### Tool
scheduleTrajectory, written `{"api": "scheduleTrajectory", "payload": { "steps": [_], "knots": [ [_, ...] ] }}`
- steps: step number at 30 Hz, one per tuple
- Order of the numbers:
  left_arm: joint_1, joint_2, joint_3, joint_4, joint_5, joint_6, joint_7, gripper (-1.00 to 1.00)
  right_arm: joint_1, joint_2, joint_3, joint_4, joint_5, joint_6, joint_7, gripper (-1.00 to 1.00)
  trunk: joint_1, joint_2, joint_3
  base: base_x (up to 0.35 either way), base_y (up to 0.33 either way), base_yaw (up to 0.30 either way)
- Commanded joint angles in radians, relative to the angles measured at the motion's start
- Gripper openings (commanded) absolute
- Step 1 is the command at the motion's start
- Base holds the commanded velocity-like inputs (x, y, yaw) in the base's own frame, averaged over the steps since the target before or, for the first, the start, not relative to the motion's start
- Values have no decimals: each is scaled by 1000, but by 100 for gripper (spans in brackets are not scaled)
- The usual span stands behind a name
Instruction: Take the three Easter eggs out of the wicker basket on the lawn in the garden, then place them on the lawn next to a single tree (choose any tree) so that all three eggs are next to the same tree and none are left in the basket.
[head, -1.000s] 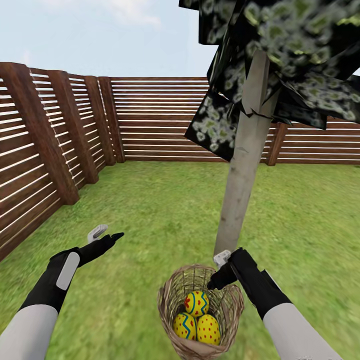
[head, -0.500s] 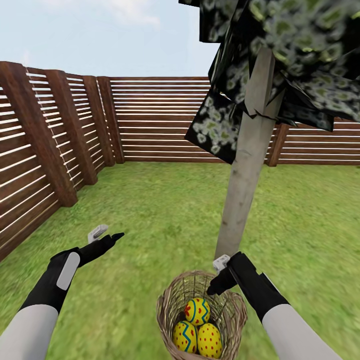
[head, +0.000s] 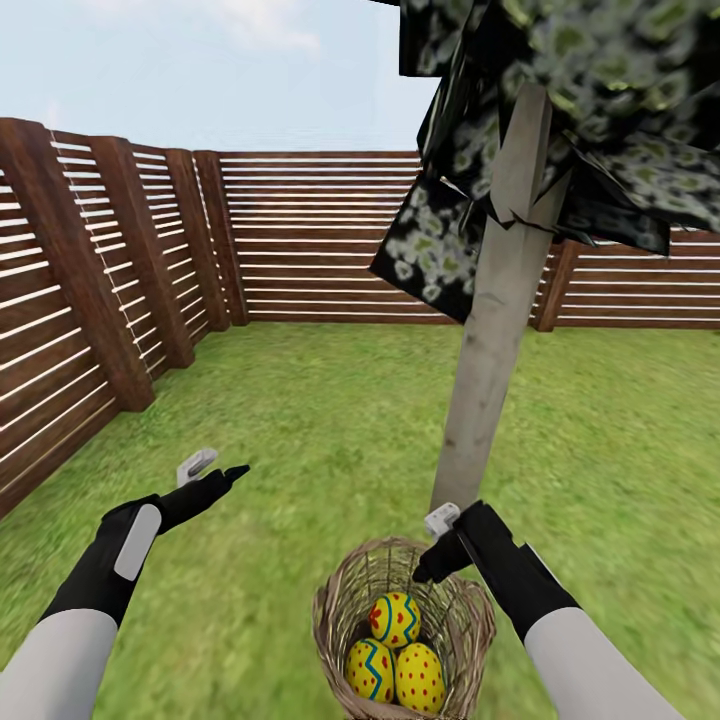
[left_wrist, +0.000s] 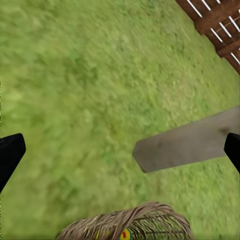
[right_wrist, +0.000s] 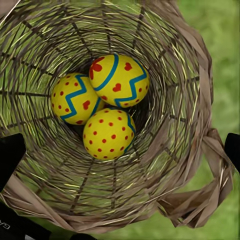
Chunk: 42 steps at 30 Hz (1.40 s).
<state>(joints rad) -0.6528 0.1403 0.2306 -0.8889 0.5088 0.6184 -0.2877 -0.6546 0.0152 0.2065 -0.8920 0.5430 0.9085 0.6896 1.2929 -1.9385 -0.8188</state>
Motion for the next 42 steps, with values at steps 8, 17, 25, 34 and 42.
{"api": "scheduleTrajectory", "payload": {
  "steps": [8, 17, 25, 34, 42],
  "knots": [
    [-1, 1, 4, 1, 4, 9, -1, 100, 0, 0, -1, 3, 12, -2, -4, 100, 31, -57, -26, 0, 0, 0],
    [-1, 2, 4, 1, 5, 9, -1, 100, -6, 2, -1, 11, 10, 13, -39, 100, 65, -120, -54, 0, 0, 0],
    [-1, 2, 4, 1, 4, 9, -1, 100, -23, 2, 0, 42, 11, 40, -38, 100, 96, -176, -79, 0, 0, 0],
    [-1, 2, 4, 1, 4, 10, -1, 100, -26, 2, 1, 44, 11, 41, -38, 100, 130, -239, -108, 0, 0, 0],
    [-1, 3, 5, 1, 5, 11, -1, 100, -26, 2, 1, 42, 11, 42, -37, 100, 161, -295, -133, 0, 0, 0]
  ]
}}
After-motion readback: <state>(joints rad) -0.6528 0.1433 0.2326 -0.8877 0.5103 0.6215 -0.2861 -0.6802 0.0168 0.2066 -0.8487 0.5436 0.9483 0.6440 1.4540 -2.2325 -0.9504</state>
